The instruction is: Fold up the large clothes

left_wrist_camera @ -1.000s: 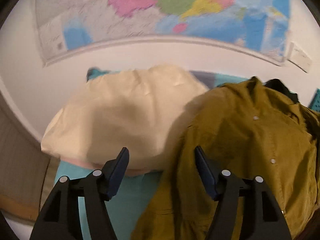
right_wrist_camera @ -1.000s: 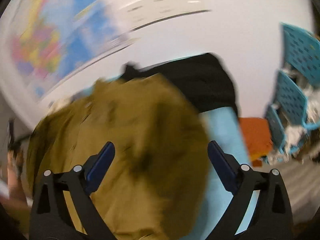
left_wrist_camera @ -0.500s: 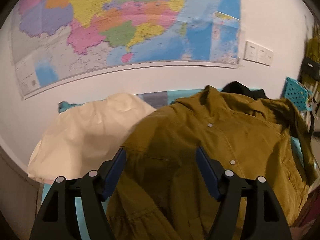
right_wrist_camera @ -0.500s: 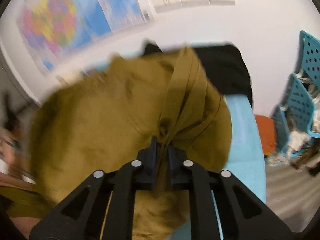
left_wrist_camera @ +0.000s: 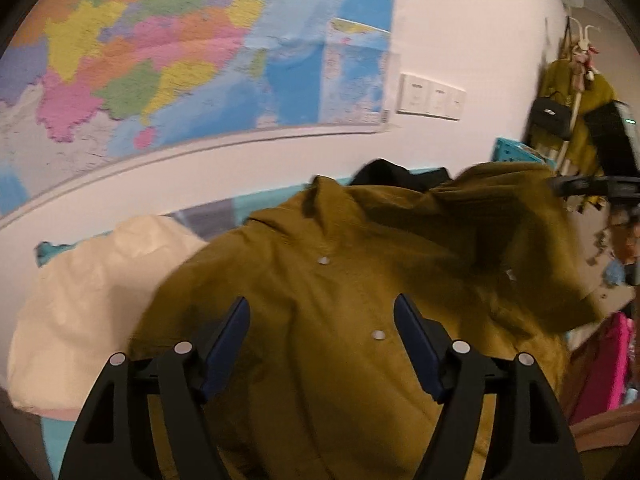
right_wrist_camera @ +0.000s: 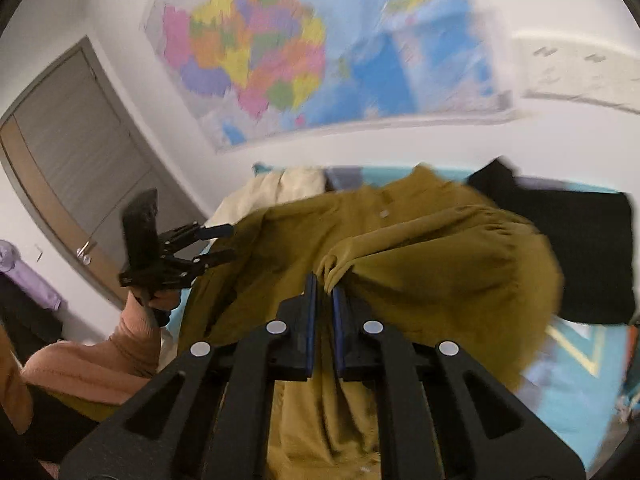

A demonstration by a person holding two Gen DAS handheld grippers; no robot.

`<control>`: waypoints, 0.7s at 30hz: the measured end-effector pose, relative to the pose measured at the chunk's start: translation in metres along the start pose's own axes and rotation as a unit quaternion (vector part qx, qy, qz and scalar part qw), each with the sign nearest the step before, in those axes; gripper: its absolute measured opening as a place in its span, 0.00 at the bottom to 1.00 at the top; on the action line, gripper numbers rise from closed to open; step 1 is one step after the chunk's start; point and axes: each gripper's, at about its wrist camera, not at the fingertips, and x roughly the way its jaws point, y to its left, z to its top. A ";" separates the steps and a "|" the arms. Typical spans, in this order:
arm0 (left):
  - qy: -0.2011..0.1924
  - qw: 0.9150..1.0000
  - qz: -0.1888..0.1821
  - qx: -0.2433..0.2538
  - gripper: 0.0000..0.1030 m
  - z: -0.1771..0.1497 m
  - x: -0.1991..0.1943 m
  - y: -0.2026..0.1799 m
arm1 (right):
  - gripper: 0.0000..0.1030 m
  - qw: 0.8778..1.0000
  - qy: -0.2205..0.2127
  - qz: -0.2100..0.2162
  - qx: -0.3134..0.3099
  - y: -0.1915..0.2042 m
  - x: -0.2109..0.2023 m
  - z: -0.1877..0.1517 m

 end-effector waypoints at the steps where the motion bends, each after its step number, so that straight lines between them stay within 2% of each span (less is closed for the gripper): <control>1: 0.002 1.000 -0.006 0.003 0.70 0.000 0.002 -0.002 | 0.08 1.000 0.018 0.011 0.008 -0.002 0.026 0.005; 5: 0.018 0.999 -0.032 -0.005 0.70 -0.006 0.012 -0.006 | 0.11 0.996 0.046 0.040 0.060 -0.022 0.096 0.013; 9: 0.049 0.997 -0.065 -0.012 0.72 -0.017 0.029 -0.010 | 0.12 0.993 0.051 0.042 0.099 -0.040 0.135 0.014; 10: 0.057 0.995 -0.078 -0.013 0.73 -0.020 0.034 -0.011 | 0.20 0.993 0.052 0.032 0.105 -0.045 0.140 0.014; 11: 0.068 0.992 -0.101 -0.014 0.75 -0.023 0.040 -0.015 | 0.33 0.992 0.048 0.018 0.114 -0.052 0.143 0.013; 14: 0.105 0.984 -0.146 0.000 0.79 -0.032 0.062 -0.036 | 0.36 0.990 0.043 0.024 0.134 -0.062 0.140 0.009; 16: 0.135 0.980 -0.143 0.016 0.79 -0.037 0.081 -0.051 | 0.39 0.992 0.030 0.018 0.120 -0.060 0.127 0.008; 19: 0.197 0.967 -0.163 0.018 0.79 -0.045 0.116 -0.070 | 0.54 0.996 -0.004 0.002 0.091 -0.056 0.098 0.004; 21: 0.223 0.961 -0.163 0.021 0.79 -0.050 0.132 -0.077 | 0.58 0.996 -0.025 -0.017 0.081 -0.058 0.076 0.000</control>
